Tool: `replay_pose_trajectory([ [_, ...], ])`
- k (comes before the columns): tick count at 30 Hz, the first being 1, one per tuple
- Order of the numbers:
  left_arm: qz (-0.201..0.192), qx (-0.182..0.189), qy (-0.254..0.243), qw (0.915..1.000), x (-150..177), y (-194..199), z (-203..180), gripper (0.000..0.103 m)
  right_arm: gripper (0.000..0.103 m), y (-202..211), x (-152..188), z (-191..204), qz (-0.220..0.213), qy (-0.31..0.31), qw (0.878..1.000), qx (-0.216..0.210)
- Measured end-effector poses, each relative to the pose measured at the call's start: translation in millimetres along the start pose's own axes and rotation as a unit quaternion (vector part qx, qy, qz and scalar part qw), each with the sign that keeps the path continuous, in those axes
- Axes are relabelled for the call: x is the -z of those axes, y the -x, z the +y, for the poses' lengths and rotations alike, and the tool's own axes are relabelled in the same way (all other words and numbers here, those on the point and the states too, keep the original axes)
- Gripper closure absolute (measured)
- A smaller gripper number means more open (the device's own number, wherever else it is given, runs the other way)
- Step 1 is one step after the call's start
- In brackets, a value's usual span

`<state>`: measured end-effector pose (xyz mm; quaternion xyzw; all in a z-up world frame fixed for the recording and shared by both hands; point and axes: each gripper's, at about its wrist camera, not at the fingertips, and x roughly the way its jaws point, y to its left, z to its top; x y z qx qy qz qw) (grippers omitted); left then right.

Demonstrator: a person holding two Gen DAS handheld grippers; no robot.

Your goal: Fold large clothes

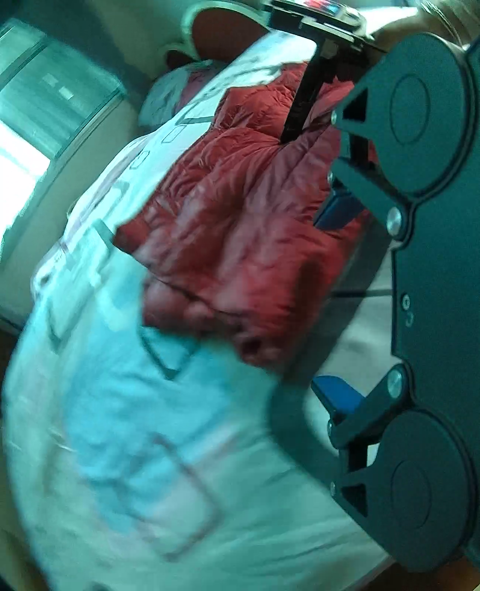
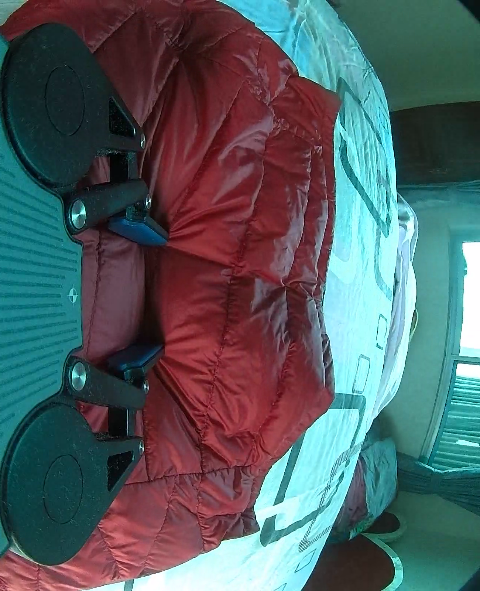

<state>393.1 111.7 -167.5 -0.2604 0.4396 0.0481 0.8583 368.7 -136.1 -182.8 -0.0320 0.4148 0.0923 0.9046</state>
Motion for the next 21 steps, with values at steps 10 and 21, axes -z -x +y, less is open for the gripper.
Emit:
replay_pose_trajectory([
  [10, -0.050, 0.086, 0.134, 0.9860, -21, -61, 14, 0.052, 0.046, 4, 4, 2, -0.010, 0.004, 1.000, 0.000],
  [21, -0.106, 0.078, 0.066, 0.9891, -13, -48, -9, 0.083, 0.046, 92, 40, -34, -0.054, -0.002, 0.998, 0.036],
])
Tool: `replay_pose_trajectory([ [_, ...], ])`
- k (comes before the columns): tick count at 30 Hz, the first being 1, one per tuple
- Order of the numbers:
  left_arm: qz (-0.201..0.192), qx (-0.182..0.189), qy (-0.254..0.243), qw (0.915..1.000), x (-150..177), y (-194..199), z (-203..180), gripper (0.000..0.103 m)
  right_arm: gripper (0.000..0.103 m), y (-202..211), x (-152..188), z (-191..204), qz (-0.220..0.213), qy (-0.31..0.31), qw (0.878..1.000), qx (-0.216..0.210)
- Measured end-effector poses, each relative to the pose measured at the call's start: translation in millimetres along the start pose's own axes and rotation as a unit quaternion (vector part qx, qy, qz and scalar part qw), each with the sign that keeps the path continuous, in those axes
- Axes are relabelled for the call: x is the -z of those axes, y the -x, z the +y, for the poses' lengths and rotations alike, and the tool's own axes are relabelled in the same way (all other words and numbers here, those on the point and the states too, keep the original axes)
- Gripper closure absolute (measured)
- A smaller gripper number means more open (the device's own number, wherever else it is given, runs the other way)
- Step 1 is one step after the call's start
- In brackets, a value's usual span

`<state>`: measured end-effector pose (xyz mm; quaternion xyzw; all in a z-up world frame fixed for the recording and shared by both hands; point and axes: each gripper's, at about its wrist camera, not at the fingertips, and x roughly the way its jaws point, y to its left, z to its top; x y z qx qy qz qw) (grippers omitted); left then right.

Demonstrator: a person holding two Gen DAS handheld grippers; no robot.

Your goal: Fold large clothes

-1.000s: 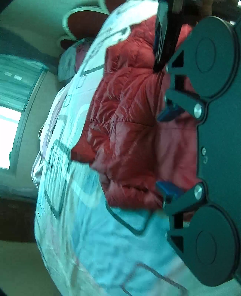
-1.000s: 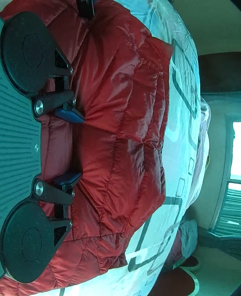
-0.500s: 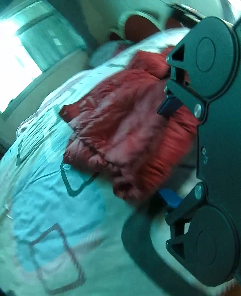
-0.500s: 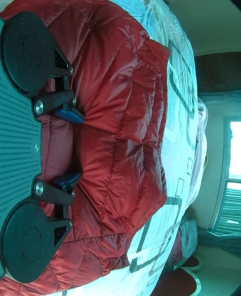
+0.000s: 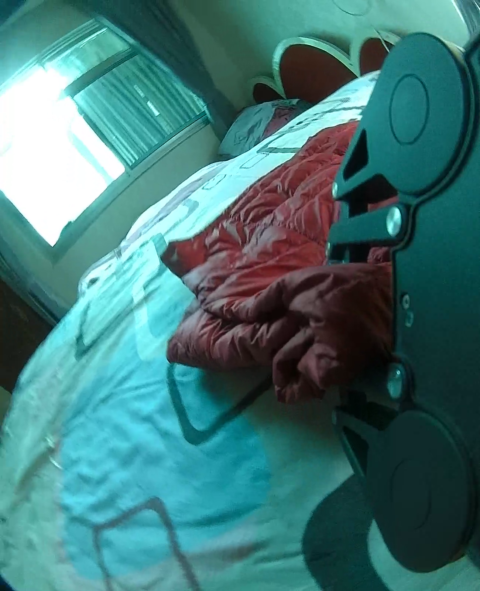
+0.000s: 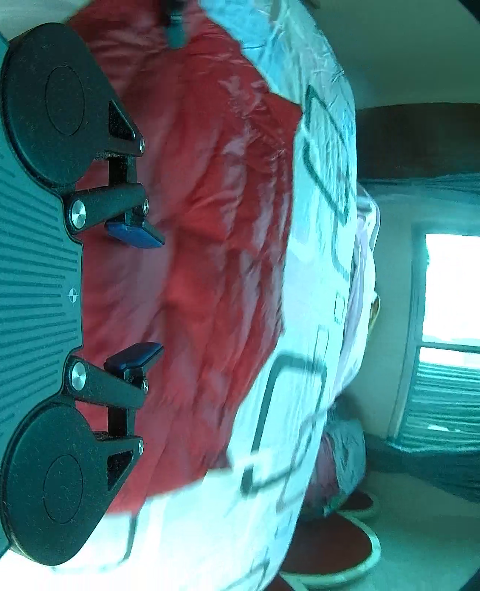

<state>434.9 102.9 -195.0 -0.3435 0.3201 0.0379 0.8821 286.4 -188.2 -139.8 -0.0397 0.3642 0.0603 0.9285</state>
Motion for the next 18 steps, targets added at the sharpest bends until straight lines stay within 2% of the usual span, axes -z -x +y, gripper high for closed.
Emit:
replay_pose_trajectory([
  [3, -0.020, -0.004, -0.044, 0.9988, 2, 11, -17, 0.086, 0.046, 12, 26, -21, 0.023, -0.007, 0.999, 0.036],
  [5, -0.034, -0.004, -0.086, 0.9957, 3, 18, -33, 0.087, 0.046, 0, 41, -31, 0.055, -0.022, 0.998, 0.027],
  [8, -0.070, 0.000, -0.184, 0.9805, 10, 38, -73, 0.088, 0.046, -8, 50, -27, 0.049, -0.020, 0.998, 0.032],
  [11, -0.090, 0.027, -0.280, 0.9553, 20, 54, -117, 0.088, 0.046, -6, 55, -24, 0.038, -0.021, 0.999, 0.033],
  [15, -0.088, 0.081, -0.395, 0.9107, 44, 69, -174, 0.088, 0.046, 1, 56, -30, 0.029, -0.047, 0.998, 0.014],
  [18, -0.071, 0.128, -0.455, 0.8786, 69, 72, -210, 0.088, 0.046, 12, 50, -39, 0.015, -0.076, 0.997, -0.001],
])
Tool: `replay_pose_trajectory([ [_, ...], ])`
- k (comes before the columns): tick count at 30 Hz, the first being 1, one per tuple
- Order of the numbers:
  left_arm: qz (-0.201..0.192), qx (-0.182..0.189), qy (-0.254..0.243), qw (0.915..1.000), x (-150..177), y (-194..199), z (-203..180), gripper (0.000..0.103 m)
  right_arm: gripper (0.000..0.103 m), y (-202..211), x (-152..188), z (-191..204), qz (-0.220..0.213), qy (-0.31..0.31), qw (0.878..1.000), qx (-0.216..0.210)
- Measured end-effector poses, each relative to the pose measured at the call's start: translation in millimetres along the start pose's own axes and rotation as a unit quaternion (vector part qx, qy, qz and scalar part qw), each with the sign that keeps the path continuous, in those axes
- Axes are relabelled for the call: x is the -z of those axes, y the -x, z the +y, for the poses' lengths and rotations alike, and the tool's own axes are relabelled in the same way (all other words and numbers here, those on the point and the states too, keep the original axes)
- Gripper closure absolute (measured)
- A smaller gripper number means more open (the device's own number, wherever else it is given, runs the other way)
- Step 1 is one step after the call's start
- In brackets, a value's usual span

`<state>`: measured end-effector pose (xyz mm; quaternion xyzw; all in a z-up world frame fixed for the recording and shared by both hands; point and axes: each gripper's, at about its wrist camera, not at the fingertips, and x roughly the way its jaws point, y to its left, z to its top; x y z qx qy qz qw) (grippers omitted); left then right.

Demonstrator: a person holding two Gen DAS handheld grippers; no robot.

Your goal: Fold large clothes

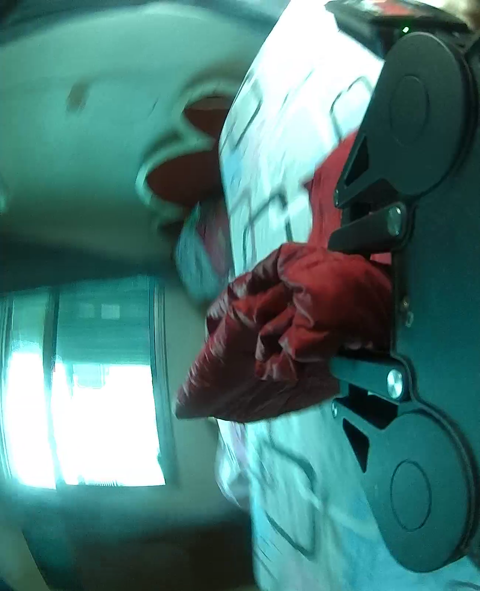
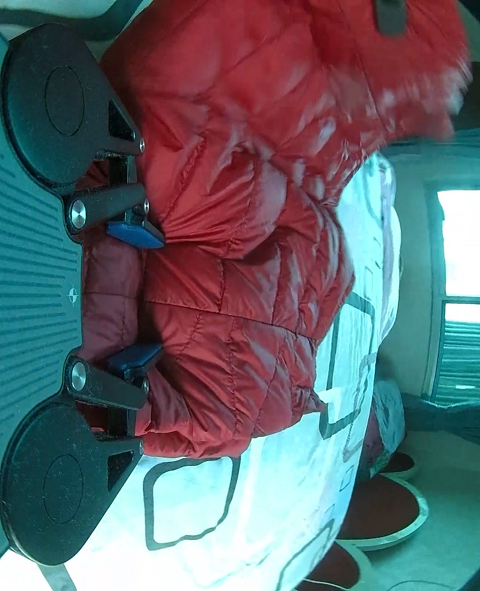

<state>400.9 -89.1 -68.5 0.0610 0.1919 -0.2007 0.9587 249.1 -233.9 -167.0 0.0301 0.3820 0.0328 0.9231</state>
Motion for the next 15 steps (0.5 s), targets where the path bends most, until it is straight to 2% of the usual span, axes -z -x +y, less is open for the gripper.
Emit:
replay_pose_trajectory([
  [4, 0.022, 0.065, -0.050, 0.9964, 0, -18, -50, 0.088, 0.046, 35, -1, -20, -0.034, -0.042, 0.998, 0.009],
  [7, 0.049, 0.100, -0.073, 0.9911, 17, -36, -84, 0.088, 0.046, 62, 7, -40, -0.044, -0.058, 0.997, 0.035],
  [11, 0.078, 0.122, -0.106, 0.9838, 48, -57, -121, 0.088, 0.046, 85, 24, -70, -0.037, -0.091, 0.992, 0.074],
  [13, 0.089, 0.131, -0.127, 0.9792, 61, -63, -134, 0.084, 0.046, 91, 30, -79, -0.030, -0.103, 0.990, 0.089],
  [15, 0.090, 0.139, -0.152, 0.9744, 70, -67, -137, 0.076, 0.046, 98, 35, -87, -0.026, -0.113, 0.988, 0.102],
])
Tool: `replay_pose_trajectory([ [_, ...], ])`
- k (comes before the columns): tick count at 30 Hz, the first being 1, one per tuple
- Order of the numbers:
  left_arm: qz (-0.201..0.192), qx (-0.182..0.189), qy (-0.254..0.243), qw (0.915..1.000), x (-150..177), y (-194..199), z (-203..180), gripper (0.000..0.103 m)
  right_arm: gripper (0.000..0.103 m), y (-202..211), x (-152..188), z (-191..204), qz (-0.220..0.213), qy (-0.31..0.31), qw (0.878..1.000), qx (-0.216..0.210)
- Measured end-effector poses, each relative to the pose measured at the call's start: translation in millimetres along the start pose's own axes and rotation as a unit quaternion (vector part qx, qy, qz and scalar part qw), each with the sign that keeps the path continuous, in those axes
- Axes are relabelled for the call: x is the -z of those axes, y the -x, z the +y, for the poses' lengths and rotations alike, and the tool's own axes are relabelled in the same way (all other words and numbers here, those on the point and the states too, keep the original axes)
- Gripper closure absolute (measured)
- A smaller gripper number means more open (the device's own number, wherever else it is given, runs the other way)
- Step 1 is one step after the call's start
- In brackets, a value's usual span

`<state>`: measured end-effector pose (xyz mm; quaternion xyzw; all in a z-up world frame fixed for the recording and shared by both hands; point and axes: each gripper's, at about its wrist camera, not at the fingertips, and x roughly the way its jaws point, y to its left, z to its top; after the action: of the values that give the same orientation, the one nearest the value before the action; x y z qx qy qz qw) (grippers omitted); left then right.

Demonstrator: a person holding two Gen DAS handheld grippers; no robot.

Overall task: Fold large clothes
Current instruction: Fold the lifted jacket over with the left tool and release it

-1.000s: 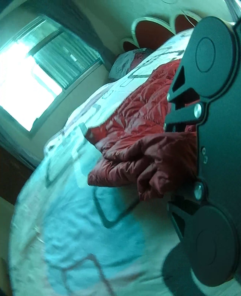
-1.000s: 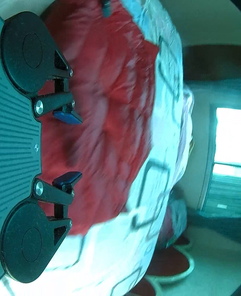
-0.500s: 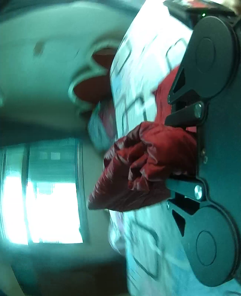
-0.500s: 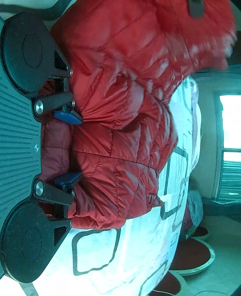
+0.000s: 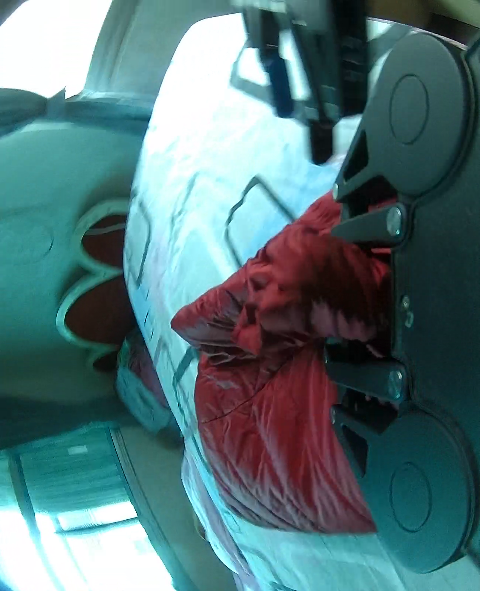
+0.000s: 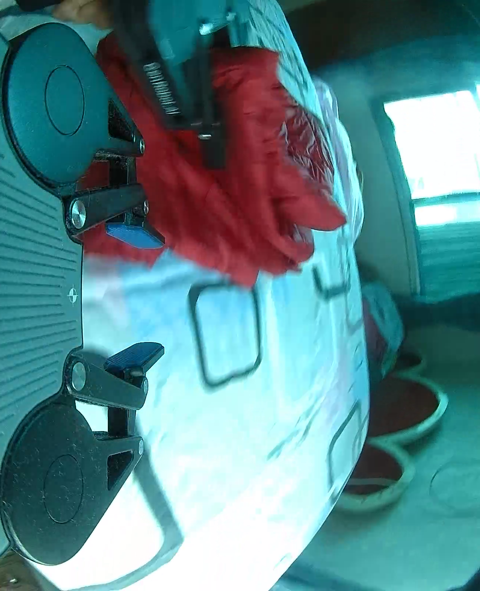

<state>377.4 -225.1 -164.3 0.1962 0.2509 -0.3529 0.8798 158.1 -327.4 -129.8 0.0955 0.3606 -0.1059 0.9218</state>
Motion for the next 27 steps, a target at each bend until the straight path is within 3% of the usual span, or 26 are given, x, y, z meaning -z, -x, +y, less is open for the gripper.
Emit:
replay_pose_trajectory([
  [1, -0.001, 0.003, -0.010, 0.9999, 1, 2, -3, 0.073, 0.046, 3, 0, -4, -0.001, -0.005, 1.000, 0.005],
  [2, 0.000, 0.006, -0.016, 0.9999, 2, 6, -4, 0.062, 0.046, 7, -2, -7, -0.004, -0.010, 1.000, 0.007],
  [3, 0.003, 0.015, -0.017, 0.9997, 2, 10, -4, 0.040, 0.046, 9, -4, -10, -0.007, -0.016, 1.000, 0.008],
  [5, -0.002, 0.042, -0.013, 0.9990, -2, 24, -4, 0.021, 0.046, 15, -12, -17, -0.012, -0.029, 0.999, 0.006],
  [8, -0.021, 0.061, -0.016, 0.9978, -4, 51, -9, 0.021, 0.046, 21, -28, -29, -0.023, -0.056, 0.998, -0.011],
  [11, -0.038, 0.057, 0.013, 0.9976, 2, 80, -1, 0.022, 0.046, 27, -46, -34, -0.036, -0.081, 0.995, -0.045],
  [17, -0.064, -0.018, 0.118, 0.9908, 8, 126, 53, 0.022, 0.046, 29, -78, -10, -0.034, -0.098, 0.986, -0.128],
  [21, -0.036, -0.087, 0.211, 0.9729, 20, 111, 97, 0.031, 0.046, 19, -85, 13, -0.012, -0.094, 0.981, -0.170],
  [24, -0.009, -0.081, 0.263, 0.9614, 32, 88, 116, 0.042, 0.046, 7, -73, 29, 0.016, -0.082, 0.979, -0.184],
  [26, 0.001, -0.066, 0.277, 0.9586, 41, 74, 114, 0.052, 0.046, -1, -59, 33, 0.035, -0.077, 0.980, -0.181],
  [27, 0.003, -0.057, 0.283, 0.9575, 46, 70, 113, 0.057, 0.052, -3, -53, 32, 0.039, -0.077, 0.980, -0.177],
])
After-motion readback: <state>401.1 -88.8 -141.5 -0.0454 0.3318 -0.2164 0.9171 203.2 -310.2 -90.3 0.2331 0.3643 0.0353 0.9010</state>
